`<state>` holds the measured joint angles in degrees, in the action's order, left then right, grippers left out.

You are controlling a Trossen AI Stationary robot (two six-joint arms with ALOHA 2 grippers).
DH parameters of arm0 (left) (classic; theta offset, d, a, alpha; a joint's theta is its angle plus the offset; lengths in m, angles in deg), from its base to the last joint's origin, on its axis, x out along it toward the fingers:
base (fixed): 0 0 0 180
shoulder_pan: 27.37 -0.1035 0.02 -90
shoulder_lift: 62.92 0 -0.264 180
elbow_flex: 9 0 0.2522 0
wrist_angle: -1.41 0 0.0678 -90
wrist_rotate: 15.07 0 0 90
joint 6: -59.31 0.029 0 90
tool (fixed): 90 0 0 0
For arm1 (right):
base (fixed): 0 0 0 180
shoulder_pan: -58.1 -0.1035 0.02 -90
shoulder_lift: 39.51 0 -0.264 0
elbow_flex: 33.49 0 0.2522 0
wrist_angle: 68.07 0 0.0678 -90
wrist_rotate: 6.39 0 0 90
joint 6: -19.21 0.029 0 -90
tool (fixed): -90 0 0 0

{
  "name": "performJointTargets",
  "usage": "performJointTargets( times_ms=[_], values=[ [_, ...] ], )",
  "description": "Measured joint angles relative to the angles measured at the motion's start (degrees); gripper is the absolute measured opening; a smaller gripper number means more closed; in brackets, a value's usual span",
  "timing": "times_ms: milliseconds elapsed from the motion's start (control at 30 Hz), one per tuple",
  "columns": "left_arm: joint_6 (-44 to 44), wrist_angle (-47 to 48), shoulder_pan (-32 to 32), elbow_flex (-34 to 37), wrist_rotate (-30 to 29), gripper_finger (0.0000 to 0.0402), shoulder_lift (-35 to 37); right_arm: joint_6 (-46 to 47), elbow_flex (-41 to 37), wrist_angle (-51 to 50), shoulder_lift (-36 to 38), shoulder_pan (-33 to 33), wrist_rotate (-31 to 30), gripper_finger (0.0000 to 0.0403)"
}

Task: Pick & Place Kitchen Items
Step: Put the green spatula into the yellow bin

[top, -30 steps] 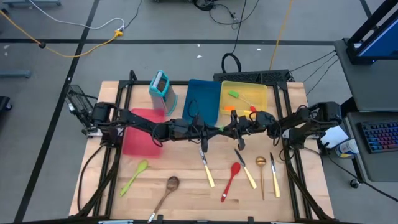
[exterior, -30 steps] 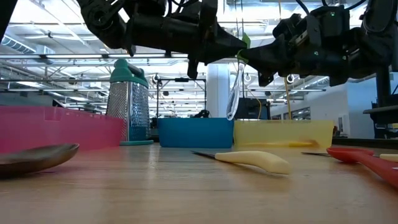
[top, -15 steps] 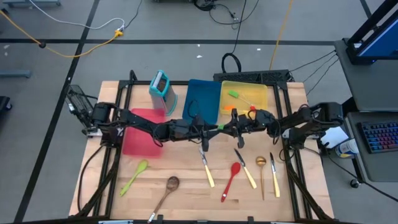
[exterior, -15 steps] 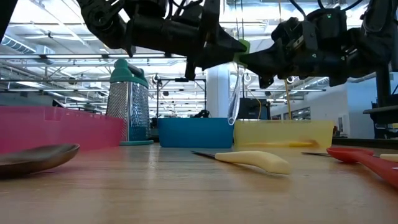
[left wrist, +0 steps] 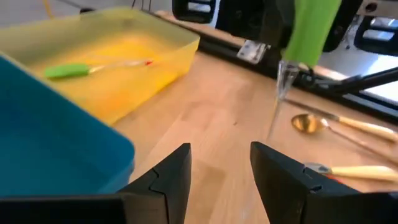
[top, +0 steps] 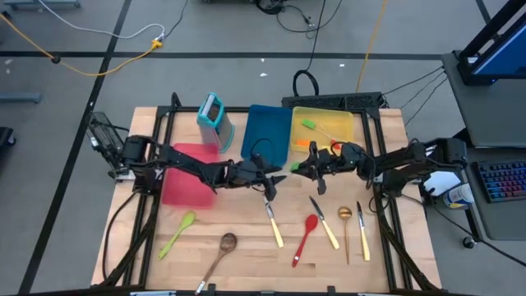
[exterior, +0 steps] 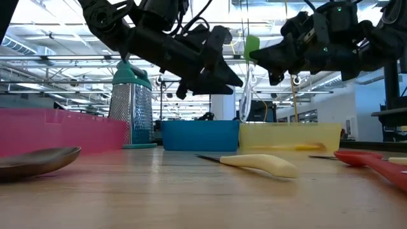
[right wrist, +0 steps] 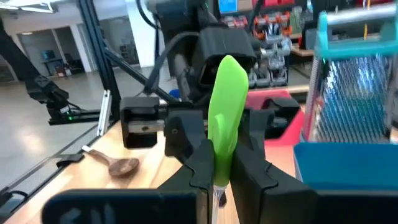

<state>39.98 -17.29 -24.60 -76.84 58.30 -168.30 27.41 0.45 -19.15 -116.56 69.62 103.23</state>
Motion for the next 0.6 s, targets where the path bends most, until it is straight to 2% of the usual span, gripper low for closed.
performJointTargets(
  times_ms=[600],
  values=[
    [5.6, -6.68, 2.32, -0.02, 0.02, 0.0157, -0.33, 0.39, 0.0, 2.43, -0.04, -0.66, -0.16, 0.0025]
  ],
)
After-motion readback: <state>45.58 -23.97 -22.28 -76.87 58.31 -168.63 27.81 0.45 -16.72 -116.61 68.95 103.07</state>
